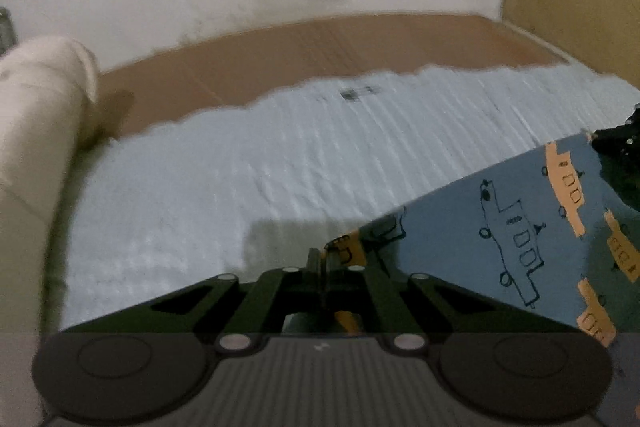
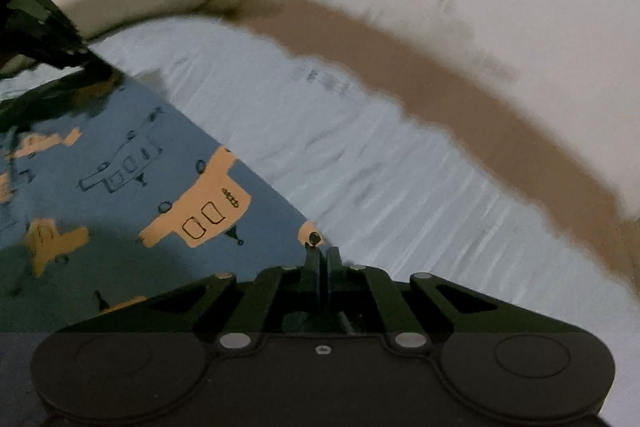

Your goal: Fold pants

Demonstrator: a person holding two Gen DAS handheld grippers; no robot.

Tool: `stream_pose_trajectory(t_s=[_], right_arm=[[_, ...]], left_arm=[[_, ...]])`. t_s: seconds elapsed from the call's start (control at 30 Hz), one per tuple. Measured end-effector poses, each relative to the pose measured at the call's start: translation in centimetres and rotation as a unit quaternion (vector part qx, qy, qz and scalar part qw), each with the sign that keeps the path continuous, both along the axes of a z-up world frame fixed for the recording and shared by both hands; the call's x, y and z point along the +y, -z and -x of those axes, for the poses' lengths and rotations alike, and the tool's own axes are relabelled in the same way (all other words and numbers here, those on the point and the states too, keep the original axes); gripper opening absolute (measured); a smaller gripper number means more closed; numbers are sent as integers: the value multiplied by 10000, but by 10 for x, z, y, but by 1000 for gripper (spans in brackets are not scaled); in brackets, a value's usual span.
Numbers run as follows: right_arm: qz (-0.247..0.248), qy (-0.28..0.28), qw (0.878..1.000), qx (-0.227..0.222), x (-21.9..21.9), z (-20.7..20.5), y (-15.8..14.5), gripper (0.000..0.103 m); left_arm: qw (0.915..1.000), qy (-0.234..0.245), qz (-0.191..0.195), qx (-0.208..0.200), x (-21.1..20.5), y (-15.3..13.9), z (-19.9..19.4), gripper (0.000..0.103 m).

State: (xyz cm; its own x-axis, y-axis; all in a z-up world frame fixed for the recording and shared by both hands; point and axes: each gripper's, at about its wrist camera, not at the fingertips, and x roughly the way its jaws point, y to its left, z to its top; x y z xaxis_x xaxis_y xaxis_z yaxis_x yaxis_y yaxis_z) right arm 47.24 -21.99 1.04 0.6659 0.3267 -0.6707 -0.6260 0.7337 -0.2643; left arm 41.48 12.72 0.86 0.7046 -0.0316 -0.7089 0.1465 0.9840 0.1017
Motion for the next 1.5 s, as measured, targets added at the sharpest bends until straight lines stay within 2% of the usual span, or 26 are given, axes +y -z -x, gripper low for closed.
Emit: stream_pose_trajectory(t_s=[0.07,0.13,0.27,0.37,0.57,0.77,1.0,1.2,1.3,1.5], right_arm=[[227,-27,9983,-537,18,-1,-3,1],[627,-118,9938,-908,40,-2,3,1],[947,-272,9906,-950,63,-10,25,1],[917,-239,9914,-902,63,-11,34,1],[688,-234,9918,-1048,55,8,15,1],[535,-381,9913,-1139,39,65,-15,1],[624,-610,9902,-1094,21,160,-40,1],[670,-763,9896,-1022,13,238,-48,1],[627,-700,9911,-943,8,267,-39,1],[138,-209,9983,-519,0,309,-4,1]], left_arm=[[9997,-32,-149,-184,3,2,-2,0],[9993,-77,-342,-125,6,12,-7,0],[9993,-222,-288,41,13,31,-10,0],[9995,-213,-215,-2,13,34,-6,0],[9995,-145,-106,-265,13,11,18,0],[9984,-48,-196,-532,3,-22,63,0],[9979,16,158,-621,-4,-48,146,0],[9967,99,285,-753,-9,-35,212,0],[9959,148,244,-860,-13,-21,241,0],[9945,231,45,-1025,-28,4,282,0]])
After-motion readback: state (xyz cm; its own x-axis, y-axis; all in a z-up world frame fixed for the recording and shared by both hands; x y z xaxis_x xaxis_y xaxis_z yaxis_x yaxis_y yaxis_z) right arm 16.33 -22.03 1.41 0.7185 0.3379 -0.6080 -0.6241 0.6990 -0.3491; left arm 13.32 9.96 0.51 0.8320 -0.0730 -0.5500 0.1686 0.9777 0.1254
